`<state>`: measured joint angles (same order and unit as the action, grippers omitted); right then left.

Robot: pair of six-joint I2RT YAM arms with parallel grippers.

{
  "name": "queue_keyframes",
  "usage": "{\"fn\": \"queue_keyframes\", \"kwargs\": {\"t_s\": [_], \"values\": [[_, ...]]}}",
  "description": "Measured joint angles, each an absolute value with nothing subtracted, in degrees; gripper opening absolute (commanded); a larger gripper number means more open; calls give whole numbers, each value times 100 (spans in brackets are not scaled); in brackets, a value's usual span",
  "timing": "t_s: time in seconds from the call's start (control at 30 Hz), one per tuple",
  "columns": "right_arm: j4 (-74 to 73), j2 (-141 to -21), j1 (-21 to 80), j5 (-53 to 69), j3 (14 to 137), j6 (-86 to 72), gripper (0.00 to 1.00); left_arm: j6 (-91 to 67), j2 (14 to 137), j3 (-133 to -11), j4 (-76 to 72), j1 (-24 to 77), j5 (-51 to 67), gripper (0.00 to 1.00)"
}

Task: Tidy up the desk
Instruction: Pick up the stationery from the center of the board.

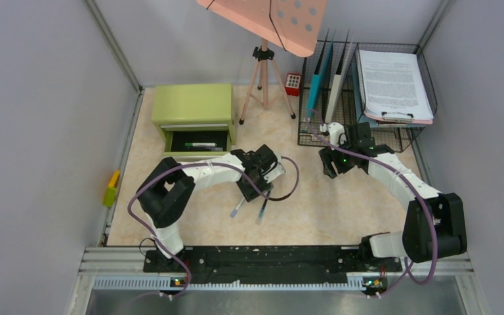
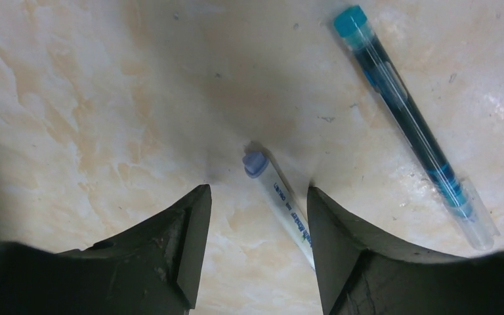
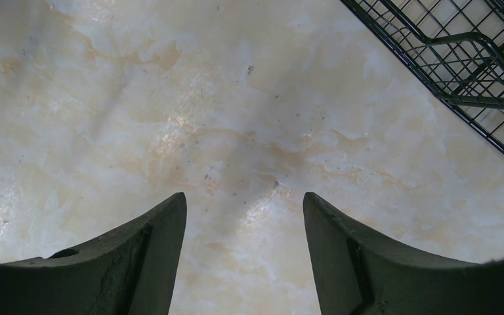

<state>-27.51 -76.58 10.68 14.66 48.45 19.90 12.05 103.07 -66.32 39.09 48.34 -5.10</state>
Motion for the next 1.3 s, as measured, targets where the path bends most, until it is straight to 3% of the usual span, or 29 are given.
{"fn": "queue_keyframes", "kwargs": {"t_s": [0.2,0.63,0.97,1.3], "values": [[-2751,-7658,1068,1466,4845,1990,65,1330,10103,-6340,3907,4834,-362,50],[-2751,-7658,1068,1472,4845,1990,65,1564,9915,-6060,3892,4871,-274,0],[-2751,-7658,1068,1483,4845,1992,65,2064,9607,-5874,4001,4847,-939,0],[-2751,-7658,1068,1494,4845,1992,65,2963,8436,-6136,4307,4786,-1658,0]]}}
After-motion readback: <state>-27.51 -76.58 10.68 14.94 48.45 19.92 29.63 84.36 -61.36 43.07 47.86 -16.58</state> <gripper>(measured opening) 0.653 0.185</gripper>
